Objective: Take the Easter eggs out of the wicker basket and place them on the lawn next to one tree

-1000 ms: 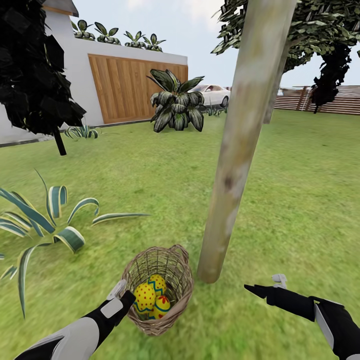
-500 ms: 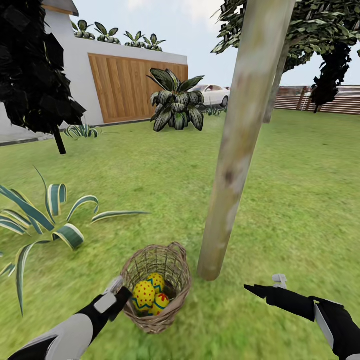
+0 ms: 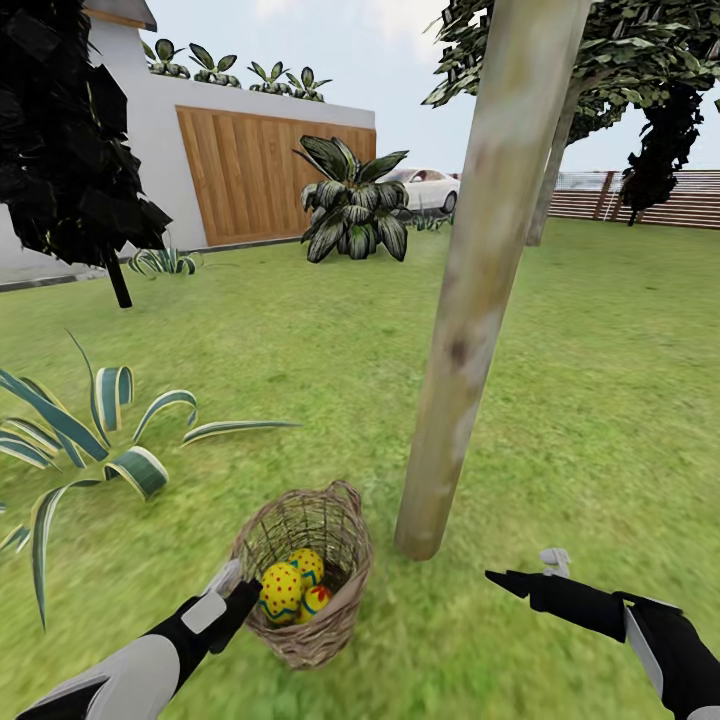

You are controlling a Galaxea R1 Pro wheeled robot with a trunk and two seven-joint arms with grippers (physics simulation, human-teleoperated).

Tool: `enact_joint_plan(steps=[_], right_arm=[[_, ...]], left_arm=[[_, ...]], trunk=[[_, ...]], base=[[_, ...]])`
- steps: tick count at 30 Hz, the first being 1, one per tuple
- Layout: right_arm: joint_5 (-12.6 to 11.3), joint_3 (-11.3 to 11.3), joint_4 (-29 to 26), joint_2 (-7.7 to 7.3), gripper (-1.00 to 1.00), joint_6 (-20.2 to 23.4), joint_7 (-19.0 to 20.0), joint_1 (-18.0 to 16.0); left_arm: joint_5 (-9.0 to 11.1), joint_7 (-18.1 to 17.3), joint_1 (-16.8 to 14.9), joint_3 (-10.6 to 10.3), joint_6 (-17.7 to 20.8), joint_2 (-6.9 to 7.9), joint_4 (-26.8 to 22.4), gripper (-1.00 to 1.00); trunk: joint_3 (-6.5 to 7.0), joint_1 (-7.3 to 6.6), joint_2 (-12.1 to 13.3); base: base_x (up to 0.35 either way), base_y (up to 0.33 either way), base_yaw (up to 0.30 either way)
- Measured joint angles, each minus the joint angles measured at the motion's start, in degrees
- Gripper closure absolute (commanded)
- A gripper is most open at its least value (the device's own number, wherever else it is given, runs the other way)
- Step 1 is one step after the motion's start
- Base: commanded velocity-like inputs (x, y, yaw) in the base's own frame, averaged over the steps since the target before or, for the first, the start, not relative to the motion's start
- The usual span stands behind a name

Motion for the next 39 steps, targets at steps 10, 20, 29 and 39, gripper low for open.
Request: enact_joint_plan(steps=[10,20,29,39], right_arm=[[-0.03,0.00,0.00,-0.01,-1.00,0.00,0.00,-0.03],[-0.10,0.00,0.05,-0.01,-1.00,0.00,-0.07,0.01],[-0.12,0.02,0.16,0.07,-1.00,0.00,-0.08,0.00],[-0.12,0.03,0.17,0.07,-1.00,-0.01,-0.08,-0.02]], left_arm=[[0.02,0.01,0.00,-0.03,-2.75,-0.02,-0.01,-1.00],[0.03,0.01,0.00,-0.09,-3.03,-0.09,-0.04,-1.00],[-0.06,0.01,0.00,-0.09,-2.94,-0.17,-0.04,-1.00],[-0.06,0.01,0.00,-0.09,-2.94,-0.09,-0.05,-1.00]], trunk=[[0.00,0.00,0.00],[0.00,0.00,0.00],[1.07,-1.31,2.39],[2.87,-3.51,6.40]], base=[[0.000,0.000,0.000],[0.000,0.000,0.000],[0.000,0.000,0.000],[0.000,0.000,0.000]])
